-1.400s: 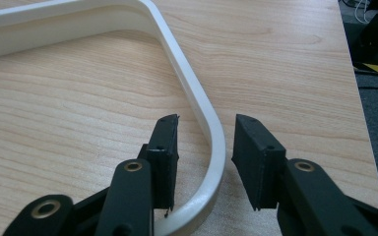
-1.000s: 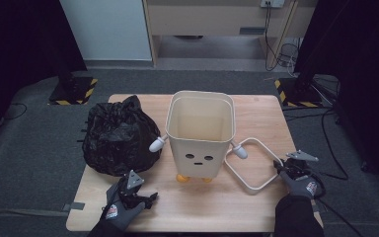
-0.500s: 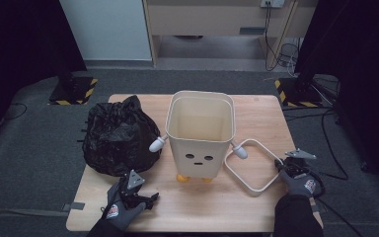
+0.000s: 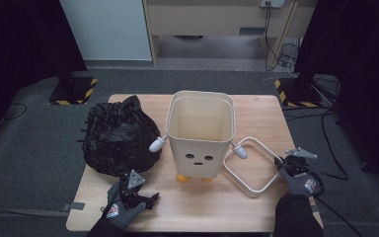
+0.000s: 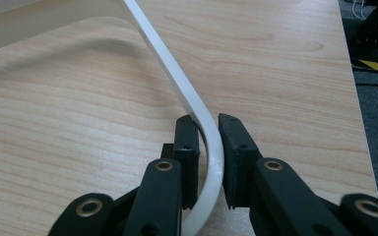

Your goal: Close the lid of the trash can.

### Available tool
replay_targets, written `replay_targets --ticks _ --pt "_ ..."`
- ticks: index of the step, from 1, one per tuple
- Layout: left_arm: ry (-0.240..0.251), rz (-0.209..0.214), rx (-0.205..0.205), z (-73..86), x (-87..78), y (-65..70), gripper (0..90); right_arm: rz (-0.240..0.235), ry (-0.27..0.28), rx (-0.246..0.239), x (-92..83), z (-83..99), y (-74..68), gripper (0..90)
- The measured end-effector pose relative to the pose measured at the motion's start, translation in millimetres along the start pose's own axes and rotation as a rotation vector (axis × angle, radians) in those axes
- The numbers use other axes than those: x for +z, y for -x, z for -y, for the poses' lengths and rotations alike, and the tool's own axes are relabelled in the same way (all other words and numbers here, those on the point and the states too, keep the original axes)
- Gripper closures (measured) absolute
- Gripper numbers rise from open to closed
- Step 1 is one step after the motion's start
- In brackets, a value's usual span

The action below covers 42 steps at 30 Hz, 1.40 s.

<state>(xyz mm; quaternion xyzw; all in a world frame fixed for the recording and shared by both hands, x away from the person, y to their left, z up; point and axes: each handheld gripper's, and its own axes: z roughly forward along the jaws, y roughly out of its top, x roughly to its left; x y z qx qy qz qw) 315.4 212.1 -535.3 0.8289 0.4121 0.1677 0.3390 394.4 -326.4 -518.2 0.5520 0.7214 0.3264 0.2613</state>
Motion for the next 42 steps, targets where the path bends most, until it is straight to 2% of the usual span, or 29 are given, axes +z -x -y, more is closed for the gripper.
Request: replay_targets --ticks 2,17,18,25,29,42 --pt "0.000 0.000 0.000 0.0 0.0 0.0 1.4 -0.004 0.015 0.017 -1.5 -1.6 -0.5 79.5" --pt "-0.001 0.002 0.002 -0.1 0.2 0.0 1.0 0.003 0.128 0.056 -12.5 -12.6 -1.7 79.1" --pt "-0.001 0.001 0.002 -0.1 0.2 0.0 1.0 0.010 0.132 0.048 -13.1 -12.9 -1.2 79.1" --pt "-0.001 0.001 0.002 -0.1 0.2 0.0 1.0 0.029 0.171 0.066 -17.7 -16.2 0.4 79.0" --pt "-0.001 0.000 -0.001 -0.3 0.5 0.4 0.8 0.039 0.194 0.091 -20.9 -18.7 1.5 79.0" --pt "-0.001 0.000 -0.002 -0.3 0.6 0.6 0.6 0.066 0.270 0.113 -27.7 -26.6 2.9 79.0"
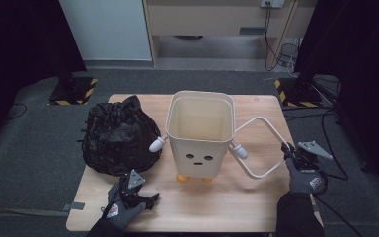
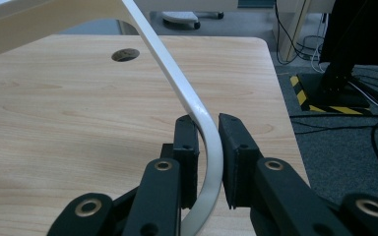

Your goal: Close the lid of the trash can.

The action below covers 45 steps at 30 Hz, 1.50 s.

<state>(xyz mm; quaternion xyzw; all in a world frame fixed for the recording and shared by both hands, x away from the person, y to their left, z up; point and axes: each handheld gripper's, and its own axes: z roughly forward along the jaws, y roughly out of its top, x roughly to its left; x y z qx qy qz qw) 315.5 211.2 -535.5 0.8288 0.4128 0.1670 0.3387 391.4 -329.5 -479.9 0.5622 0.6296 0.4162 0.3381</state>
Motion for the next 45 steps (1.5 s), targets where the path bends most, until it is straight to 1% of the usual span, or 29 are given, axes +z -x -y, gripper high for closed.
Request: replay_targets --ticks 4,5,6,7,9,10,11,12,14,16,17,20,24,25,28,33,37,39,40,41,45 --pt "0.000 0.000 0.000 0.0 0.0 0.0 0.6 0.003 0.007 0.007 -1.1 -1.4 -0.2 79.0" --pt "0.000 0.000 0.000 0.0 0.0 0.0 0.6 0.004 0.010 -0.001 -1.8 -2.3 0.1 79.0" --pt "0.000 0.000 0.000 0.0 0.0 0.0 0.6 0.008 0.024 0.001 -1.9 -3.1 -0.5 79.0" --pt "0.000 0.000 0.000 0.0 0.0 0.0 0.6 0.008 0.024 0.007 -3.0 -4.0 -1.0 79.0" --pt "0.000 0.000 0.000 0.0 0.0 0.0 0.6 0.015 0.044 0.000 -4.0 -5.9 -1.1 79.1" --pt "0.000 0.000 0.001 0.0 0.0 0.0 0.6 0.020 0.040 -0.002 -5.2 -7.1 -1.3 79.1" --pt "0.000 0.000 0.000 0.0 0.0 0.0 0.6 0.019 0.054 0.001 -5.1 -7.8 -1.8 79.1" --pt "0.000 0.000 0.000 0.0 0.0 0.0 0.6 0.022 0.052 -0.001 -5.6 -8.4 -1.8 79.1" --pt "0.000 0.000 0.000 0.0 0.0 0.0 0.6 0.028 0.066 0.002 -5.5 -9.6 -2.5 79.1" --pt "0.000 0.000 0.000 0.0 0.0 0.0 0.6 0.028 0.064 -0.005 -6.5 -11.1 -2.5 79.1" --pt "0.000 0.000 0.000 0.0 0.0 0.0 0.6 0.025 0.074 -0.003 -6.1 -11.5 -3.0 79.2" --pt "0.000 0.000 0.000 0.0 0.0 0.0 0.6 0.026 0.083 -0.005 -5.8 -12.7 -4.1 79.1" --pt "0.000 -0.001 0.000 -0.1 0.0 0.1 0.5 0.036 0.096 -0.007 -5.8 -13.8 -5.1 79.1" --pt "-0.001 -0.001 0.000 -0.1 0.1 0.1 0.5 0.042 0.099 0.002 -6.3 -14.4 -5.7 79.1" --pt "0.000 0.000 0.000 -0.1 0.1 0.1 0.4 0.047 0.111 0.007 -6.4 -16.1 -5.5 79.1" --pt "-0.001 0.000 0.000 -0.2 0.2 0.1 0.3 0.052 0.118 0.001 -5.4 -18.1 -5.8 79.1" --pt "-0.001 0.000 0.000 -0.2 0.2 0.1 0.3 0.057 0.139 0.007 -6.7 -22.0 -7.5 79.1" --pt "-0.001 0.000 0.000 -0.2 0.2 0.1 0.3 0.061 0.148 -0.003 -7.5 -23.5 -7.3 79.1" --pt "-0.002 0.000 0.000 -0.2 0.1 0.1 0.3 0.060 0.146 0.004 -8.6 -24.5 -8.0 79.1" --pt "-0.001 0.000 0.000 -0.2 0.2 0.1 0.3 0.062 0.160 -0.002 -8.1 -24.9 -7.8 79.1" --pt "0.000 0.000 0.000 -0.2 0.2 0.1 0.3 0.069 0.175 0.006 -9.7 -26.8 -9.3 79.1"
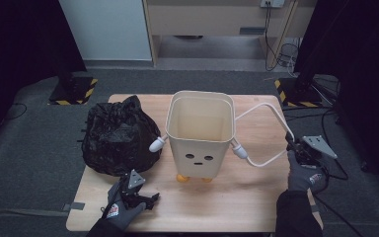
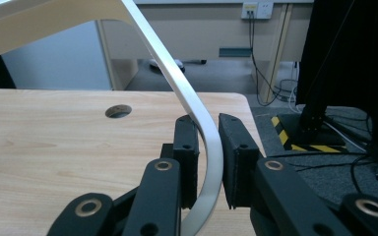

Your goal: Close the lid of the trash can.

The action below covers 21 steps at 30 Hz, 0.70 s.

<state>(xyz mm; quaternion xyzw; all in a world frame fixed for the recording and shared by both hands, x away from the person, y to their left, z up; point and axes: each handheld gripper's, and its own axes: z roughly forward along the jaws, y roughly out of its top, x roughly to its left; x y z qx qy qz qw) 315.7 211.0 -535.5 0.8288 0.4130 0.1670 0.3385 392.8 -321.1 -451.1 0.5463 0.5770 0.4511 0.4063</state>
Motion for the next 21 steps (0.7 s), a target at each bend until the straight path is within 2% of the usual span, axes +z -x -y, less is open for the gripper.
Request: replay_targets --ticks 9,17,21 --pt "-0.001 0.000 0.001 0.0 0.0 0.0 0.3 0.000 0.021 -0.010 -0.8 -6.7 -5.3 78.9" --pt "-0.002 0.001 0.001 -0.1 -0.1 -0.1 0.3 0.006 0.059 -0.001 -3.7 -16.0 -3.6 79.0" --pt "-0.001 0.000 0.001 0.0 0.0 0.0 0.3 0.010 0.091 0.011 -6.1 -28.1 -3.1 79.0"
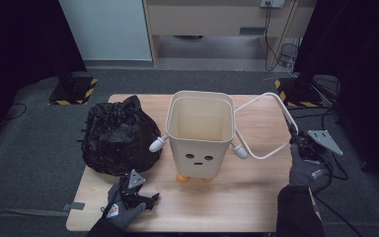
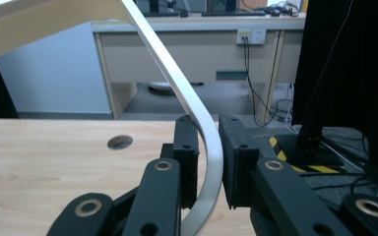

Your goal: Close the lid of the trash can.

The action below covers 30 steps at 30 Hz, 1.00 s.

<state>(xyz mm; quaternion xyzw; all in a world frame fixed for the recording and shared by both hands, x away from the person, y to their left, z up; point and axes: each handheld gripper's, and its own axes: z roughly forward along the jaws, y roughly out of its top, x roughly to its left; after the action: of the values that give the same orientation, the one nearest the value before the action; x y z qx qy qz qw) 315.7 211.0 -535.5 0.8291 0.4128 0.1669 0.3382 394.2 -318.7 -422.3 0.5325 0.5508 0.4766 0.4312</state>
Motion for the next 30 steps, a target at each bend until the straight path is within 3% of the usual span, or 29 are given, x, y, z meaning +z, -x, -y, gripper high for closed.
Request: replay_targets --ticks 30 --pt "-0.002 0.001 0.001 -0.1 -0.1 -0.1 0.3 -0.001 0.131 0.018 -6.7 -57.5 -9.0 79.0"
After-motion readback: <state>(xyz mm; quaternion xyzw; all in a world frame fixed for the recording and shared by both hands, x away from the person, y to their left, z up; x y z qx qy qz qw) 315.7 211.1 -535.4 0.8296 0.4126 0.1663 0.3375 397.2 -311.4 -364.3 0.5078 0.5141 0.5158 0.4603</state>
